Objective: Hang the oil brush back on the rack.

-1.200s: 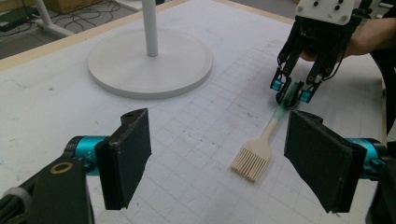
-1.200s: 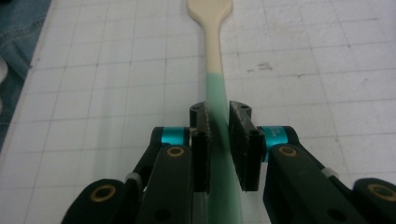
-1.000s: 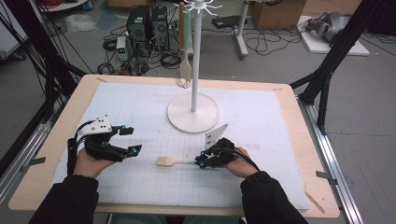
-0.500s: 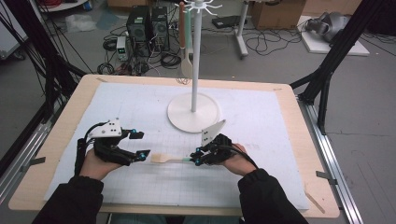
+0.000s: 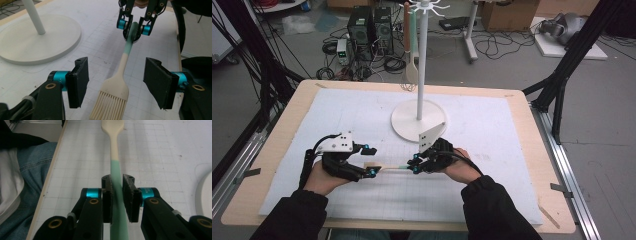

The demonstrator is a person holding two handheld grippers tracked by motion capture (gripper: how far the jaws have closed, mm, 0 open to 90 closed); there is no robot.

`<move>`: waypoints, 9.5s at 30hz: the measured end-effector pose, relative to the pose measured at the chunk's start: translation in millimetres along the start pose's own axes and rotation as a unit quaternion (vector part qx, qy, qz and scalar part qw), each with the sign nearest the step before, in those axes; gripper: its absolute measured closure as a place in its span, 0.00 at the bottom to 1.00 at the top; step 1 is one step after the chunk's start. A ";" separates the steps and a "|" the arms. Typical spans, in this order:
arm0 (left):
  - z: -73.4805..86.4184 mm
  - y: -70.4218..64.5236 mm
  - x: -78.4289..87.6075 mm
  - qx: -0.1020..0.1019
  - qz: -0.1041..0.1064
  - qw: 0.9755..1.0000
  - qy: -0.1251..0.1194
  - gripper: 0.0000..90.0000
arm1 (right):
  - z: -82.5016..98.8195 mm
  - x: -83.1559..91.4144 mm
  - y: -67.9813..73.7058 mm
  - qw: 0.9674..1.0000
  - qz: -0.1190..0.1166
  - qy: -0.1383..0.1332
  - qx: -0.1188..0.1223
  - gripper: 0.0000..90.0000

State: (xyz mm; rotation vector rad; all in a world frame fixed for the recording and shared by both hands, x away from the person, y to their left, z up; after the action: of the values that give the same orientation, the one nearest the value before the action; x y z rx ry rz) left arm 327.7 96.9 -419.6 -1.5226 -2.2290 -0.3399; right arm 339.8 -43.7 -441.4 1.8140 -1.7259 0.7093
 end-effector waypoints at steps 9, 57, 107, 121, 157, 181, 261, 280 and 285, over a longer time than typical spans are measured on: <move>4.5 -4.7 -4.8 -0.010 0.019 1.000 0.014 0.52 | -13.0 -6.3 3.8 1.000 -0.008 0.003 0.017 0.88; 23.0 -13.0 -6.4 -0.029 0.069 0.995 0.065 0.91 | -17.5 -16.0 6.3 0.999 -0.037 -0.013 -0.006 0.74; 20.3 -19.1 -6.2 -0.031 0.083 0.993 0.074 0.87 | -28.4 -13.7 14.7 0.999 -0.036 0.007 0.036 0.85; 13.9 -9.3 1.8 -0.034 0.049 0.997 0.048 0.91 | -18.3 -1.4 1.9 0.997 -0.018 -0.054 -0.055 0.71; 9.9 -12.7 -11.7 -0.038 0.050 0.996 0.057 0.92 | -47.4 23.2 6.3 0.989 -0.042 -0.131 -0.059 0.91; 0.0 -15.4 -18.6 -0.026 0.054 0.998 0.037 0.93 | -56.8 24.8 5.1 0.980 -0.038 -0.182 -0.074 0.90; 4.6 13.8 8.3 0.041 -0.031 0.999 -0.005 0.40 | -32.9 49.0 -23.3 0.975 0.046 -0.186 -0.111 0.93; 14.0 30.6 32.9 0.064 -0.080 0.995 -0.009 0.27 | -29.0 69.9 -37.4 0.975 0.058 -0.176 -0.119 0.93; 16.1 32.9 34.9 0.067 -0.086 0.994 -0.008 0.25 | -31.3 78.7 -42.4 0.975 0.065 -0.178 -0.118 0.93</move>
State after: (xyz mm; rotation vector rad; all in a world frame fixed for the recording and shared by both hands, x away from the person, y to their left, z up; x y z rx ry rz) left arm 344.1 144.8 -418.6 -1.2739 -2.3517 -0.2244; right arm 385.3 -76.8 -365.1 1.7506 -2.0728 0.2192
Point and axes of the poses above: each handheld gripper's, and its own axes: x roughly backward along the jaws, z roughly out of its underside, y roughly to its left, the point moved 10 cm from there along -x, roughly forward along the jaws, and after that the axes turned 2 degrees about -z, right-handed, at the moved point
